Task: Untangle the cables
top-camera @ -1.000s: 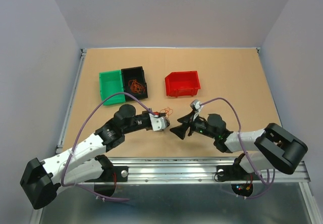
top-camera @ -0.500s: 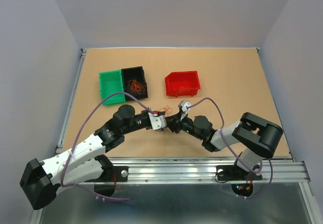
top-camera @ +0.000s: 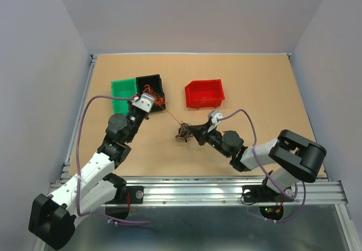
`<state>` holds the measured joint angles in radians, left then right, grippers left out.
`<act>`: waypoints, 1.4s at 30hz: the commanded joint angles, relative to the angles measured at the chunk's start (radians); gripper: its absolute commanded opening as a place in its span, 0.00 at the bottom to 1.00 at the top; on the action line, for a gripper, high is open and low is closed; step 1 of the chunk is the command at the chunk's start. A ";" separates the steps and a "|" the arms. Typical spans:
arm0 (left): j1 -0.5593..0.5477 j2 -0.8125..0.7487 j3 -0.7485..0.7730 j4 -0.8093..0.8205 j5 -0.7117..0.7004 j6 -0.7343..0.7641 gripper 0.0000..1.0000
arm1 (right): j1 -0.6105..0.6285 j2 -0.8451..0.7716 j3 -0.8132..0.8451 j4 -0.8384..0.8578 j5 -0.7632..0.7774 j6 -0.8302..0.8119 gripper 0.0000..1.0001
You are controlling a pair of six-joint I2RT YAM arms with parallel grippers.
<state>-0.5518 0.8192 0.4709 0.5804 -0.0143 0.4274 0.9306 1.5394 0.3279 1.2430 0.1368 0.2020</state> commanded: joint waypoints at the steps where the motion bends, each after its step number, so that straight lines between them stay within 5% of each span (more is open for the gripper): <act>1: 0.120 -0.058 -0.021 0.217 -0.175 -0.133 0.00 | 0.005 -0.022 -0.023 0.067 0.035 -0.007 0.02; 13: 0.148 -0.092 -0.031 0.251 -0.289 -0.165 0.00 | 0.005 -0.068 -0.053 0.055 0.024 -0.032 0.01; 20: 0.182 -0.038 -0.006 0.325 -0.614 -0.206 0.00 | 0.005 -0.124 -0.081 0.024 0.063 -0.044 0.00; 27: 0.272 -0.080 -0.047 0.449 -0.736 -0.262 0.00 | 0.005 -0.137 -0.084 0.004 0.103 -0.046 0.01; 31: 0.283 -0.094 -0.069 0.406 -0.569 -0.285 0.00 | 0.005 -0.137 -0.082 0.001 0.080 -0.050 0.00; 35: 0.282 -0.063 -0.054 0.305 -0.021 -0.207 0.00 | 0.005 -0.140 -0.081 0.000 0.049 -0.050 0.01; 40: 0.282 -0.017 -0.015 0.259 -0.155 -0.190 0.00 | 0.005 -0.165 -0.090 -0.022 0.067 -0.053 0.01; 42: 0.282 -0.029 -0.021 0.192 0.146 -0.135 0.03 | 0.005 -0.182 -0.093 -0.030 0.046 -0.053 0.01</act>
<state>-0.2729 0.8066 0.4091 0.8089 -0.1673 0.2111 0.9310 1.4002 0.2562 1.1862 0.1905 0.1707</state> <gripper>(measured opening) 0.018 0.018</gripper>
